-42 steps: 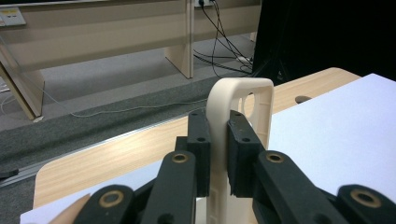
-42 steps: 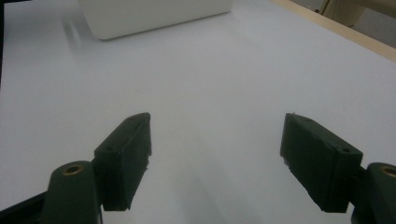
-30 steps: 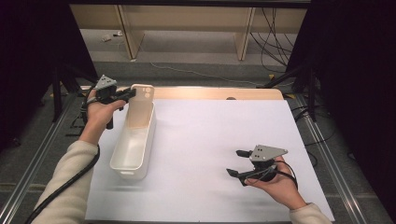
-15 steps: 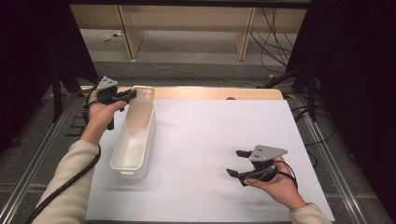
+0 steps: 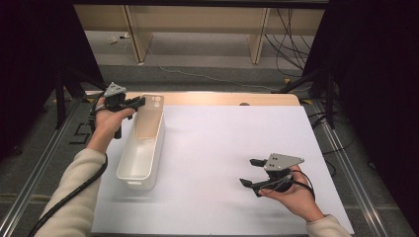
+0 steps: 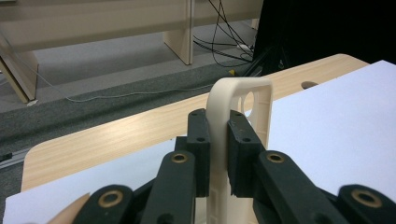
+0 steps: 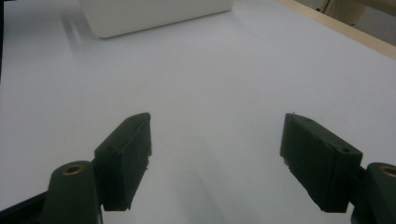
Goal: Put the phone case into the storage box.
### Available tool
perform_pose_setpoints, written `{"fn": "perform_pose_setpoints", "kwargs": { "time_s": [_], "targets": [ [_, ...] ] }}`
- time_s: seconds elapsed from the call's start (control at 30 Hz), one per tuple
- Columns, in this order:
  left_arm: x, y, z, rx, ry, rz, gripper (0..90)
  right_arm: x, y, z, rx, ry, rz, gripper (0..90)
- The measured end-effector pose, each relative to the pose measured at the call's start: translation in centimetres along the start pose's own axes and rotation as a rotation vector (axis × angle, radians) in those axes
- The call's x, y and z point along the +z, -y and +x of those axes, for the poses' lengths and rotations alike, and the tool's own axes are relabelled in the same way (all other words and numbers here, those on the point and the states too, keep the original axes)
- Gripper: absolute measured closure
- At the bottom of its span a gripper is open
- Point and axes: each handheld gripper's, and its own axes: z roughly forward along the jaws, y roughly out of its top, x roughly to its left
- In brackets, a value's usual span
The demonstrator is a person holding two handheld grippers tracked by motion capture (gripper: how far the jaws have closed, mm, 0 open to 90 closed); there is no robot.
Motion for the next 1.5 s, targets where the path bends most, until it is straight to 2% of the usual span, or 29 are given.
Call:
{"fn": "perform_pose_setpoints", "kwargs": {
  "time_s": [0.87, 1.23, 1.5],
  "targets": [
    [0.5, 0.5, 0.3, -0.012, -0.009, 0.018, 80.0, 0.0, 0.0, 0.0, 0.002, -0.001, 0.003, 26.1],
    [0.8, 0.4, 0.3, 0.006, -0.023, 0.040, 76.8, 0.0, 0.0, 0.0, 0.002, -0.001, 0.002, 26.1],
    [1.2, 0.4, 0.1, 0.026, -0.031, 0.070, 70.2, 0.1, 0.0, 0.0, 0.003, -0.003, 0.001, 26.1]
  ]
}}
